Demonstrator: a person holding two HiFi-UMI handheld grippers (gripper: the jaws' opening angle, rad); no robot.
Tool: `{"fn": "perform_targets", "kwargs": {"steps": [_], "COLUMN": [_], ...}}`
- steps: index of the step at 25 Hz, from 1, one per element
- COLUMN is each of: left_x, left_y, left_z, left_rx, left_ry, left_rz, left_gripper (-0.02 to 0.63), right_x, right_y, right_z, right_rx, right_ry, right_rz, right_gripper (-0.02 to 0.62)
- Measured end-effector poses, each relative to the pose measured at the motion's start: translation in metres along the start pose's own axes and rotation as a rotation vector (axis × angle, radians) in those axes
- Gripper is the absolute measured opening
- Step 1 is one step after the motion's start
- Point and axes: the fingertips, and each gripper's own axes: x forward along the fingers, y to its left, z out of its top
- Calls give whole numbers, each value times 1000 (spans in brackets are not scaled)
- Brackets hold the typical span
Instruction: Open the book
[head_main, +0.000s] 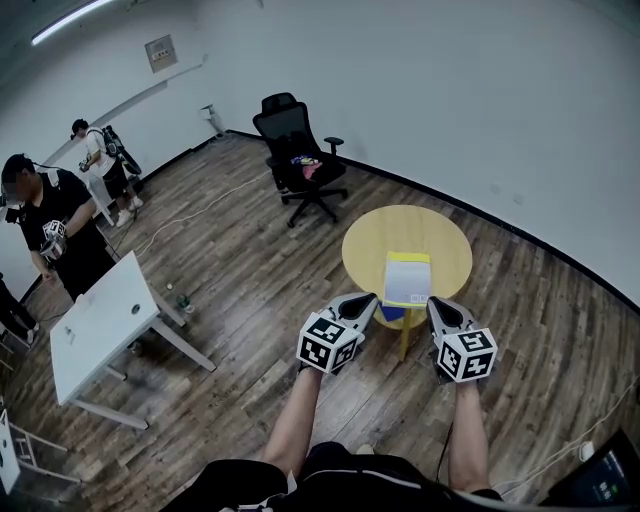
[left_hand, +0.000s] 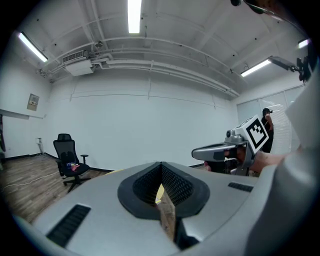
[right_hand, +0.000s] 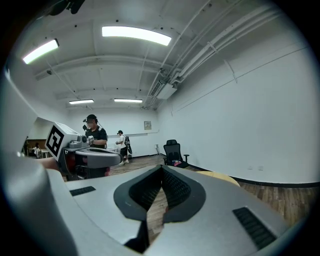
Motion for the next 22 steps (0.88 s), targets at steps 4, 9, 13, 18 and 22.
{"fn": "perform_targets", "kwargs": {"steps": [4, 9, 13, 18, 22], "left_x": [9, 25, 36, 59, 75], "left_y": [8, 15, 25, 44, 62], "left_z": [-2, -5, -5, -8, 0], "left_rx": [3, -5, -11, -17, -19], "left_ry": [7, 12, 11, 15, 2], "left_rz": [2, 1, 0, -8, -25], "left_gripper": [-2, -2, -2, -2, -2], "right_x": [11, 20, 31, 55, 78], "right_y": [-7, -21, -31, -48, -59], "right_z": [0, -5, -5, -7, -3], "right_rx": [2, 5, 4, 11, 11], "right_ry": [-5, 7, 13, 21, 26], "right_rz": [1, -3, -7, -10, -16], "right_gripper": [6, 6, 6, 6, 6]}}
